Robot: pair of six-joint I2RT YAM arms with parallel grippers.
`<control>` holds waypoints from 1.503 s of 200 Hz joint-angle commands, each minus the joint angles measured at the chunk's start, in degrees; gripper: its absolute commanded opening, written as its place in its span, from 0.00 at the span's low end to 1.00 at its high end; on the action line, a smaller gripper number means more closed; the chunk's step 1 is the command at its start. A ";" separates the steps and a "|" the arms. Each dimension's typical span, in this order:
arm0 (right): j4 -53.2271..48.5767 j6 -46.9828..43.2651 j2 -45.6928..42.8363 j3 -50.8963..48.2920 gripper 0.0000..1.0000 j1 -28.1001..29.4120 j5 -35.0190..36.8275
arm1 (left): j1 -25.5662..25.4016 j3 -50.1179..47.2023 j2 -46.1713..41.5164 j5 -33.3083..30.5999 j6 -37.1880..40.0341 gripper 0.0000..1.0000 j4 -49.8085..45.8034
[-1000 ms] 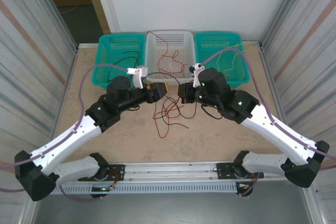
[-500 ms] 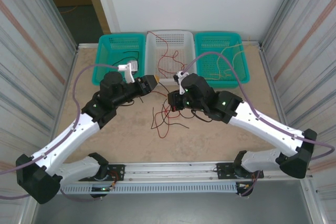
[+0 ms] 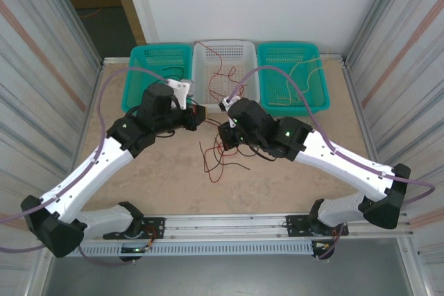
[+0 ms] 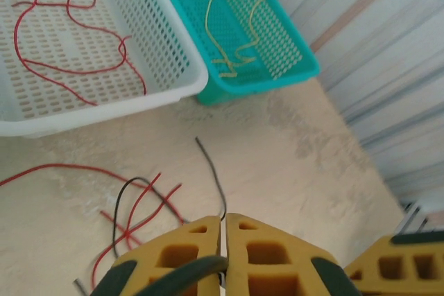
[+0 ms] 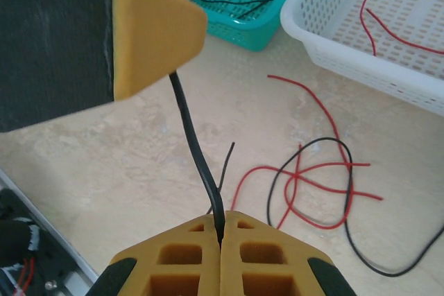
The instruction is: Untangle the cables
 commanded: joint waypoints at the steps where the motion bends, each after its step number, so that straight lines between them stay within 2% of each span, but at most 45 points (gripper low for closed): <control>1: -0.24 -5.51 1.43 2.62 0.01 0.98 -0.59 | -0.98 4.17 2.36 3.58 9.27 0.00 -9.73; 26: -0.26 -7.40 3.55 3.24 0.01 2.14 -4.06 | -0.92 6.80 3.72 3.55 11.17 0.00 -12.34; 56: 0.02 -6.51 5.49 3.19 0.01 2.86 -4.04 | -0.93 7.73 3.47 2.05 10.62 0.00 -11.16; 64: 0.11 -5.81 5.63 2.94 0.01 2.75 -3.04 | -0.85 7.60 3.30 1.79 9.56 0.12 -10.50; 76: 0.42 -4.55 5.50 2.70 0.00 2.12 -2.09 | -0.74 7.04 2.74 0.48 7.32 0.43 -9.69; 84: 0.95 -3.20 5.10 2.36 0.00 1.17 -2.17 | -0.33 6.40 1.93 -0.68 5.66 0.54 -9.09; 107: 4.04 2.37 2.40 -0.25 0.00 -3.90 -6.04 | 2.71 2.38 -2.13 -3.09 -0.54 0.68 -6.38; 132: 11.19 10.54 -2.46 -4.75 0.00 -10.76 -13.98 | 4.90 -5.33 -8.47 -3.29 -4.25 0.73 0.01; 157: 15.72 17.71 -5.39 -6.40 0.00 -15.61 -18.78 | 3.39 -12.54 -12.48 1.64 -5.51 0.73 9.70; 191: 18.96 24.13 -7.28 -6.18 0.00 -18.75 -21.03 | -4.21 -15.64 -11.03 -0.27 -0.64 0.74 17.07; 220: 19.36 26.21 -8.02 -5.35 0.00 -19.25 -20.85 | -7.50 -13.99 -6.02 -1.21 3.29 0.73 17.82; 254: 19.79 27.89 -8.79 -5.51 0.00 -19.88 -21.18 | -8.21 -12.64 -3.41 -0.71 5.57 0.56 17.71; 300: 20.46 30.23 -9.51 -6.62 0.00 -21.73 -21.44 | -8.70 -14.05 -5.08 -0.86 4.77 0.30 18.16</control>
